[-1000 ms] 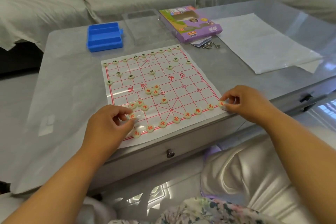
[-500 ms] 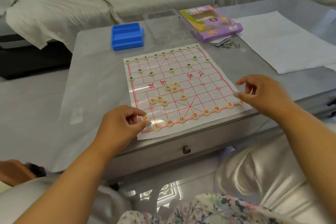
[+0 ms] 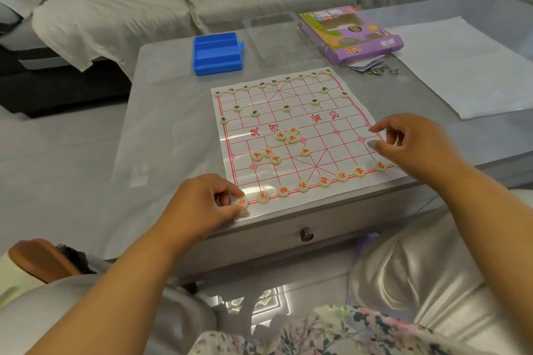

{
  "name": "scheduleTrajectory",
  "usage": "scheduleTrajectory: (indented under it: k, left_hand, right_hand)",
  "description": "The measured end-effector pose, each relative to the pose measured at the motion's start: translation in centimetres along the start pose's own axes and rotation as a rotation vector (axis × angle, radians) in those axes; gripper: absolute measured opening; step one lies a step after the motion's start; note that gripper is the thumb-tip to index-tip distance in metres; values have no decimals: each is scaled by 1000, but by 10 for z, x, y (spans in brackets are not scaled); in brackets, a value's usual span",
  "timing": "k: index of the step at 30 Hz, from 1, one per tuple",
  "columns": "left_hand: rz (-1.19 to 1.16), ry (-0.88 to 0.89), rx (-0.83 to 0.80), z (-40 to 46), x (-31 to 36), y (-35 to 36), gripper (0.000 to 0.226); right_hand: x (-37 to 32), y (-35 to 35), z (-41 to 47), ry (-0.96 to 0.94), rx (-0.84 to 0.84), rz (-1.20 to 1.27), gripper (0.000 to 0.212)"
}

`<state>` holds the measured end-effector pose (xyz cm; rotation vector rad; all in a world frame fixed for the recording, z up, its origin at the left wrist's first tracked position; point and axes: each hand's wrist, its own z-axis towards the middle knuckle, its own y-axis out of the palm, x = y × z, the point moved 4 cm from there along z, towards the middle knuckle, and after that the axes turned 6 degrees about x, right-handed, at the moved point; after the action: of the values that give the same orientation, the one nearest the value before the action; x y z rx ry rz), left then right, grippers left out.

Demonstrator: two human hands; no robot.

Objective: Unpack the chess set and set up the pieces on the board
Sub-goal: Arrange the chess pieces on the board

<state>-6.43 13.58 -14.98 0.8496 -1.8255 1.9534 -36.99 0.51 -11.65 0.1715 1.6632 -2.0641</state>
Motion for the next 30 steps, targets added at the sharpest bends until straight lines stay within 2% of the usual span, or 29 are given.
scheduleTrajectory:
  k: [7,12,23,30]
  left_hand:
    - [-46,-45,-88,2,-2,1,34]
    - [-76,-41,-94,5,-2,-1,37]
    - [-86,-51,170,33,5,-5,27]
    - [-43,-50,239,51,9,3,32]
  right_hand:
    - [-7,4,1,-21,2,4,30]
    - [-14,8,2,-43,-18,16,28]
    - [-53,46,9,-104,-154,61,24]
    - [-72,68,16,-119,-220,24,36]
